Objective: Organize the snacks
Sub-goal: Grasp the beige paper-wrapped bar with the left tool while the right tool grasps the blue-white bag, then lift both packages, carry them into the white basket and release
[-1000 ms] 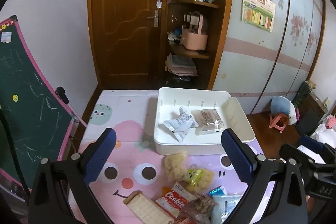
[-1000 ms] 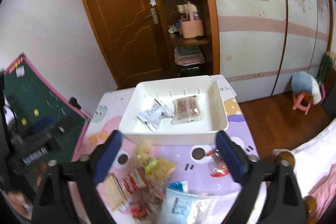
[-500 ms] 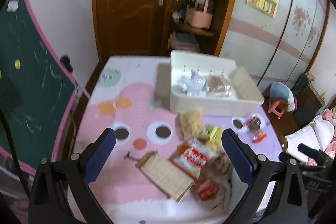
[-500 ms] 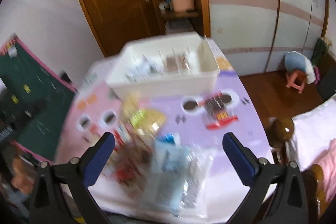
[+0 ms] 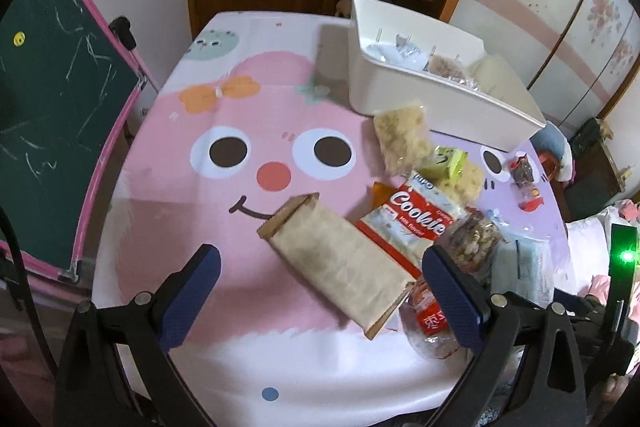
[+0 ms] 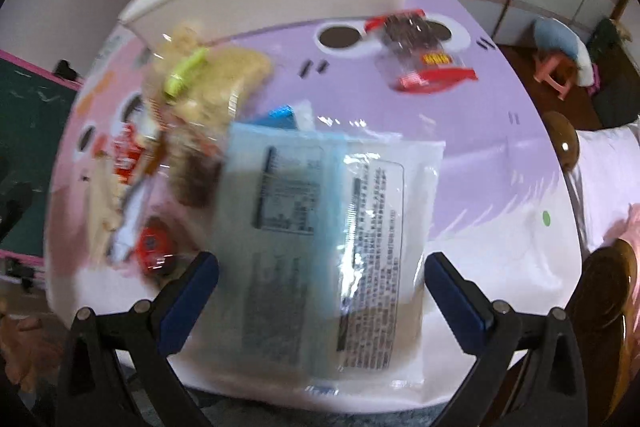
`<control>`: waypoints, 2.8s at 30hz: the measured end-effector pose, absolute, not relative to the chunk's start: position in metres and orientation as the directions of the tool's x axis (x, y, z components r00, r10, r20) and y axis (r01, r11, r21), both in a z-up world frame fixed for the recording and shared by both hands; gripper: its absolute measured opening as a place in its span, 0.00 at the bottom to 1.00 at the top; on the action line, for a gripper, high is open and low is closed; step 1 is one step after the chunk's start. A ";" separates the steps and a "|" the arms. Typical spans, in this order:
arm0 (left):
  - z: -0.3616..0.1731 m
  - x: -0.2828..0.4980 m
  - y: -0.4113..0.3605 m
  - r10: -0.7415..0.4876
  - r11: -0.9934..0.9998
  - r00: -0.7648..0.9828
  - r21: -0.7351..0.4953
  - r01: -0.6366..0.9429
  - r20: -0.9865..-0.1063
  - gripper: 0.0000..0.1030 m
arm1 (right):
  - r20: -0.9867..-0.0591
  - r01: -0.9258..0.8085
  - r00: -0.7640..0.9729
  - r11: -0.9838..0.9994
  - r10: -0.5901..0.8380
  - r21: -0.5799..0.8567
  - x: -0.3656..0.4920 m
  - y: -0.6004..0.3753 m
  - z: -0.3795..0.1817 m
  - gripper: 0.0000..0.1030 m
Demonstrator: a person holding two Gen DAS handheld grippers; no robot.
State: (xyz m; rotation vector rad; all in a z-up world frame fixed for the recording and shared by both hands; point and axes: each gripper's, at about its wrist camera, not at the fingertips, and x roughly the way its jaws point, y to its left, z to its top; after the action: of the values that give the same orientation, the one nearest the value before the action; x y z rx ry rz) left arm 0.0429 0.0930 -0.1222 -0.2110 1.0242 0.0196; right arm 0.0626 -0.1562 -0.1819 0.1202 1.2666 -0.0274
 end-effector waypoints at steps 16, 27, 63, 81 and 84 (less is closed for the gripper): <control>-0.179 0.089 0.101 -0.078 0.943 0.356 -0.184 -0.276 -0.931 0.98 | -0.971 0.079 0.226 0.992 0.078 0.098 0.080 -0.158 -0.205 1.00; -0.207 0.110 0.095 -0.098 0.927 0.247 -0.179 -0.331 -0.964 0.96 | -0.969 0.016 0.229 0.995 0.096 0.102 0.078 -0.151 -0.207 1.00; -0.031 0.020 0.053 -0.120 0.990 0.672 -0.135 0.030 -0.731 0.55 | -0.731 0.002 0.677 0.993 0.085 0.117 0.044 -0.180 -0.052 0.87; 0.136 0.100 0.004 -0.150 0.988 0.853 -0.053 0.142 -0.499 0.55 | -0.464 -0.062 0.881 0.995 0.091 0.078 0.128 -0.172 0.101 0.87; 0.143 0.134 -0.001 -0.142 0.990 0.861 -0.056 0.131 -0.489 0.55 | -0.459 -0.067 0.883 0.994 0.100 0.087 0.152 -0.171 0.109 0.87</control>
State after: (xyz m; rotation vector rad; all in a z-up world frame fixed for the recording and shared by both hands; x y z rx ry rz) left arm 0.1343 -0.0009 0.1431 -0.0208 0.5144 -0.1433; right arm 0.1519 -0.1709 0.1090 0.0699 0.4818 0.0865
